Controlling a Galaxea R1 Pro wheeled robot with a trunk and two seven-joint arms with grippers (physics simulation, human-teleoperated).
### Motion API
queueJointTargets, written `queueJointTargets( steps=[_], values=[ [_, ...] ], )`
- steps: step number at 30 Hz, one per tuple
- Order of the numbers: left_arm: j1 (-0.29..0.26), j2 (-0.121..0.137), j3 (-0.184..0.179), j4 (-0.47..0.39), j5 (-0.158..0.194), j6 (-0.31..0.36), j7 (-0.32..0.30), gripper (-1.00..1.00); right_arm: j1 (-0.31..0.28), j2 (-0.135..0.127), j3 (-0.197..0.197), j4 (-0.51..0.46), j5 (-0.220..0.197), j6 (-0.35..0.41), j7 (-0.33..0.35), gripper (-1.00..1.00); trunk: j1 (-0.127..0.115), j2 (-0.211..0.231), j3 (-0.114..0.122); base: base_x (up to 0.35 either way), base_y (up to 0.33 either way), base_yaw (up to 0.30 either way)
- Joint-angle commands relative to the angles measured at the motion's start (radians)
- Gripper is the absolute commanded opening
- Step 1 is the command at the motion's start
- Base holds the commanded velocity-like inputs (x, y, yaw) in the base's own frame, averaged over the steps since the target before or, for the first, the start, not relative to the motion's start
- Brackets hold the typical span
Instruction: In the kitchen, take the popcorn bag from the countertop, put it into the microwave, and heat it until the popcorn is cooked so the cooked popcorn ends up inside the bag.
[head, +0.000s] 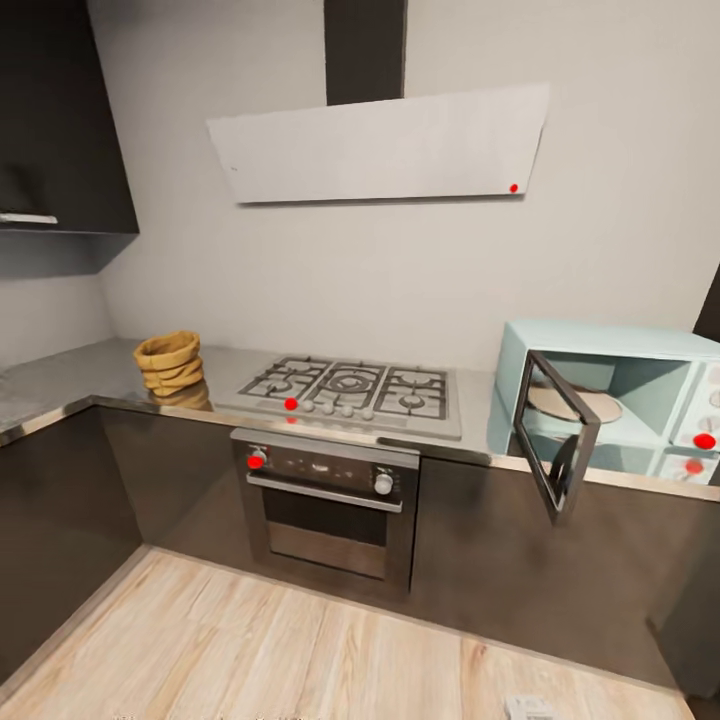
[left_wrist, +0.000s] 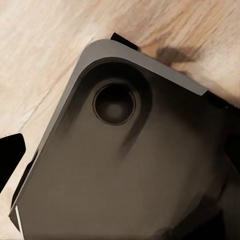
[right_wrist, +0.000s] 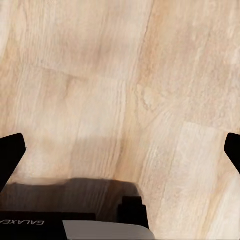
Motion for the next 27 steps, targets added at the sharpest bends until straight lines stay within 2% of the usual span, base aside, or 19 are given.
queueJointTargets(
  steps=[1, 15, 16, 20, 27],
  values=[
    [0.0, 0.0, 0.008, -0.001, -0.003, -0.001, 0.0, 1.0, -0.001, 0.0, -0.008, 0.001, 0.01, 0.001, 0.003, 1.0, 0.0, -0.001, -0.001, 0.0, 0.0, 0.3],
    [0.0, 0.0, 0.008, -0.001, -0.002, -0.002, 0.0, 1.0, -0.001, 0.002, -0.01, 0.001, 0.011, 0.0, 0.003, 1.0, 0.0, -0.001, -0.001, 0.0, 0.0, 0.3],
    [0.0, 0.0, 0.008, -0.001, -0.002, -0.002, 0.0, 1.0, -0.001, 0.003, -0.008, 0.001, 0.017, -0.001, 0.003, 1.0, 0.0, -0.001, 0.0, 0.0, 0.0, 0.3],
    [0.0, 0.0, 0.008, -0.003, -0.002, -0.002, 0.0, 1.0, -0.001, 0.004, -0.004, 0.001, 0.086, -0.015, 0.003, 1.0, 0.0, -0.001, 0.002, 0.0, 0.0, 0.299],
    [0.0, 0.001, 0.008, -0.003, -0.002, -0.001, 0.0, 1.0, -0.001, 0.005, -0.004, 0.001, 0.094, -0.019, 0.002, 1.0, 0.0, -0.001, 0.005, 0.009, 0.0, 0.292]
  ],
)
